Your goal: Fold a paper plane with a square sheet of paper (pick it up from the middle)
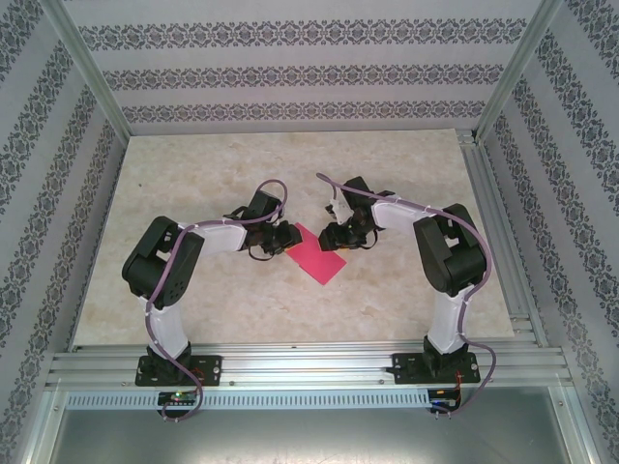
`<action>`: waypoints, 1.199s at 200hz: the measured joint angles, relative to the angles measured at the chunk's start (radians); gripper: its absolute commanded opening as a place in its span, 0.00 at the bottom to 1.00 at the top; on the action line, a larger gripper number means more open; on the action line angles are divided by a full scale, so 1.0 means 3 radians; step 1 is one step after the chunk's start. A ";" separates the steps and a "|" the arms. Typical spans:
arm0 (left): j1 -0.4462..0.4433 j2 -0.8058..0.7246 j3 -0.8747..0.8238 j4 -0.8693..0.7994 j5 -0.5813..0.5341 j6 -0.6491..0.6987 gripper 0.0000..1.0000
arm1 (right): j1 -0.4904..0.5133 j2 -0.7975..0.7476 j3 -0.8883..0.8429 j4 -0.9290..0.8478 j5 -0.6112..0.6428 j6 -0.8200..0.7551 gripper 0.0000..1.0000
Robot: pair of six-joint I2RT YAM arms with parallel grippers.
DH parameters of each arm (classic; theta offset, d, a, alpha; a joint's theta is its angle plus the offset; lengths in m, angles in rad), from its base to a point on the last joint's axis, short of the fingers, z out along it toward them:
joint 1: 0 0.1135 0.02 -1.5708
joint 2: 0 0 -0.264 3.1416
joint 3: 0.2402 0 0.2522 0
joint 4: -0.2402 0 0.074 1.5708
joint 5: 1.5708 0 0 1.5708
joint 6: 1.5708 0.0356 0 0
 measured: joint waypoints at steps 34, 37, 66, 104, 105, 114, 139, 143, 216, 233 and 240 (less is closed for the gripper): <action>0.0000 0.0005 -0.0013 0.0001 -0.0011 0.0023 0.26 | 0.0052 0.0001 0.0015 -0.0067 -0.0058 -0.0029 0.46; 0.0000 0.0005 -0.0015 0.0000 -0.0011 0.0023 0.26 | 0.0060 0.0001 0.0015 -0.0072 -0.0064 -0.0033 0.46; 0.0000 0.0008 -0.0048 0.0003 -0.0013 0.0025 0.26 | 0.0076 0.0001 0.0015 -0.0120 -0.0120 -0.0050 0.45; 0.0000 0.0008 -0.0048 0.0003 -0.0014 0.0037 0.24 | 0.0079 -0.0003 0.0015 -0.0137 -0.0074 -0.0058 0.47; 0.0000 0.0008 -0.0048 0.0003 -0.0014 0.0037 0.24 | 0.0079 -0.0004 0.0017 -0.0137 -0.0062 -0.0060 0.47; 0.0000 0.0008 -0.0050 0.0003 -0.0020 0.0038 0.24 | 0.0079 -0.0008 0.0023 -0.0150 0.0009 -0.0064 0.47; 0.0000 0.0008 -0.0062 0.0004 -0.0028 0.0050 0.23 | 0.0069 -0.0034 0.0055 -0.0223 0.0214 -0.0066 0.48; 0.0000 0.0008 -0.0064 0.0004 -0.0033 0.0052 0.22 | 0.0065 -0.0046 0.0050 -0.0233 0.0228 -0.0057 0.48; 0.0000 0.0008 -0.0079 0.0017 -0.0036 0.0134 0.21 | 0.0043 -0.0659 -0.0605 -0.0158 0.0323 0.0470 0.50; 0.0000 0.0008 -0.0080 0.0028 -0.0036 0.0134 0.21 | 0.0045 -0.0754 -0.0786 -0.0056 0.0322 0.0676 0.50; 0.0000 0.0008 -0.0081 0.0029 -0.0034 0.0135 0.21 | 0.0050 -0.0779 -0.0851 -0.0013 0.0318 0.0755 0.50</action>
